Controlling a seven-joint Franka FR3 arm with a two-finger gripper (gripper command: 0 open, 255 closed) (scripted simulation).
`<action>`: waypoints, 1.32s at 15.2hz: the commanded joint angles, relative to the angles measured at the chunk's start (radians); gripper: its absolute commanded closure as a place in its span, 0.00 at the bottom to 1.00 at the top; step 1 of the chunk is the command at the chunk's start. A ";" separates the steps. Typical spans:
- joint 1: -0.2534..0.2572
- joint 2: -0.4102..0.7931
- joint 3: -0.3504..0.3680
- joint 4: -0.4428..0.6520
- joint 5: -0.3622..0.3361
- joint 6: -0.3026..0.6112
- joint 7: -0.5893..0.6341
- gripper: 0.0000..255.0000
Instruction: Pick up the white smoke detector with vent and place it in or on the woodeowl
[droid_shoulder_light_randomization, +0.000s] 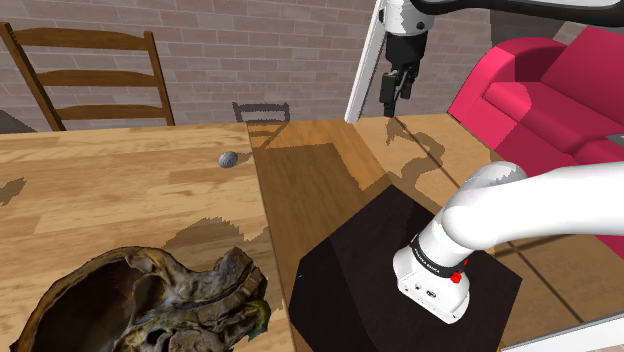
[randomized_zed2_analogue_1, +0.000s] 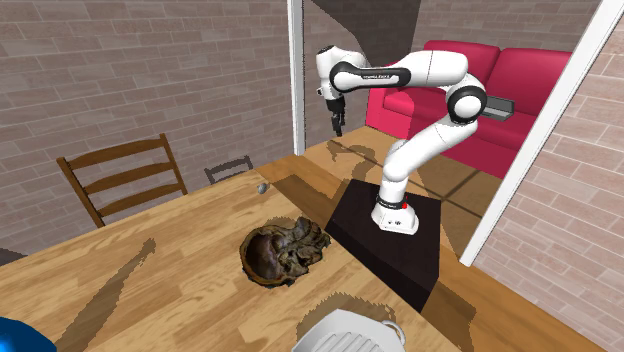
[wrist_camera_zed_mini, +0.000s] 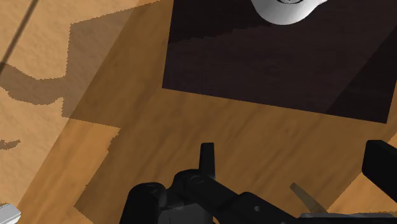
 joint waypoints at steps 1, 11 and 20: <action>0.000 0.000 0.000 0.000 0.000 0.000 0.000 0.00; 0.050 0.148 0.174 -0.017 0.134 0.250 0.238 0.00; 0.061 0.377 0.334 0.076 0.149 0.467 0.456 0.00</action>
